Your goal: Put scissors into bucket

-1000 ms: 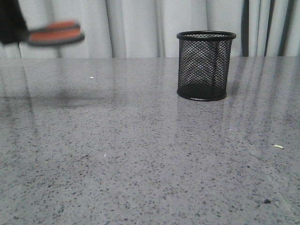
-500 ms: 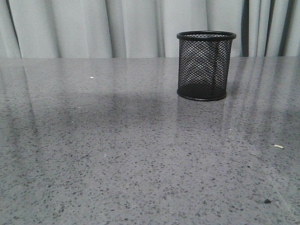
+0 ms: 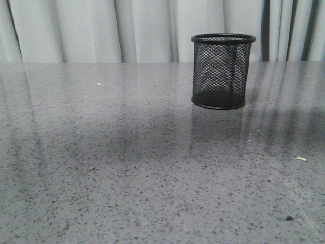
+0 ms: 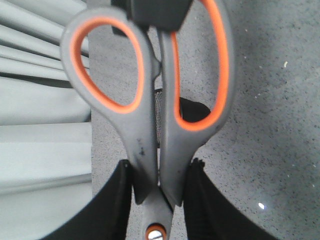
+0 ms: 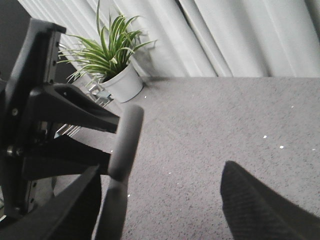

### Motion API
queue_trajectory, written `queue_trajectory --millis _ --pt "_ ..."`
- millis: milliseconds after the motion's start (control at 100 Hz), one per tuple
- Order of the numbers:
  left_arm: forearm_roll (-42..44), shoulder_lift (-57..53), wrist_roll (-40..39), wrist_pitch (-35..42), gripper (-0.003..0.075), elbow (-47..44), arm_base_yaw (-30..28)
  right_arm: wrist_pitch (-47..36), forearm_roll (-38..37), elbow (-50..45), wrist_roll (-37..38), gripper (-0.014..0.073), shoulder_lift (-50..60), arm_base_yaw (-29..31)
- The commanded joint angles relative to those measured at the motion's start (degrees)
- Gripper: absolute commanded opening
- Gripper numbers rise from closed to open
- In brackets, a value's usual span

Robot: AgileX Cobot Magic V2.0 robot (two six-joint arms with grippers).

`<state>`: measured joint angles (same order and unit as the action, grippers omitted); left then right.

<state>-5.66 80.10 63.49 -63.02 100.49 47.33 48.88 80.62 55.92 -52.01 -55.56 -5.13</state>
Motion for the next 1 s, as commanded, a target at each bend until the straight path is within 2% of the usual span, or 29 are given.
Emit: queue_trajectory --millis 0,130,200,270,320,330,410,510,680,750,820,990 --pt "-1.14 -1.72 -1.27 5.43 -0.0019 1.81 0.83 2.11 3.90 2.75 -1.04 0.0456 -1.25 0.04" --pt "-2.04 -1.61 -1.27 5.68 -0.0019 1.81 0.83 5.75 4.48 4.72 -1.54 0.0454 -3.65 0.04" --pt "-2.78 -1.53 -1.27 5.68 -0.0019 1.81 0.83 6.28 4.72 5.52 -1.54 0.0407 -4.54 0.04" --pt "-3.62 -1.49 -1.27 5.68 -0.0019 1.81 0.83 6.41 4.72 5.90 -1.54 0.0286 -5.08 0.04" --pt "-4.36 -1.49 -1.27 5.68 -0.0019 1.81 0.83 6.41 4.72 5.95 -1.70 0.0169 -5.21 0.04" --pt "-4.53 -1.49 -1.27 5.68 -0.0019 1.81 0.83 6.41 4.72 5.95 -1.88 0.0113 -5.21 0.04" --pt "-6.77 -1.49 -1.27 5.68 -0.0013 1.81 0.83 6.29 4.72 5.95 -1.98 -0.0072 -5.21 0.04" --pt "-8.09 -1.49 -1.47 5.35 0.0062 1.81 0.83 6.29 4.72 5.95 -1.98 -0.0066 -5.21 0.04" --pt "-6.89 -1.49 -4.14 5.24 0.0312 1.81 0.71 6.18 4.72 5.95 -1.98 -0.0066 -5.21 0.15" --pt "-4.61 -1.82 -7.85 5.24 0.0384 1.81 0.71 5.65 4.62 5.95 -1.98 -0.0066 -5.21 0.15" --pt "-1.78 -2.30 -13.95 5.24 0.0414 1.81 0.71 4.56 3.57 6.29 -1.98 -0.0065 -5.21 0.15" --pt "12.35 -4.22 -30.81 5.04 0.0414 1.81 0.46 0.57 -4.18 9.62 -0.36 -0.0061 -5.21 0.15"
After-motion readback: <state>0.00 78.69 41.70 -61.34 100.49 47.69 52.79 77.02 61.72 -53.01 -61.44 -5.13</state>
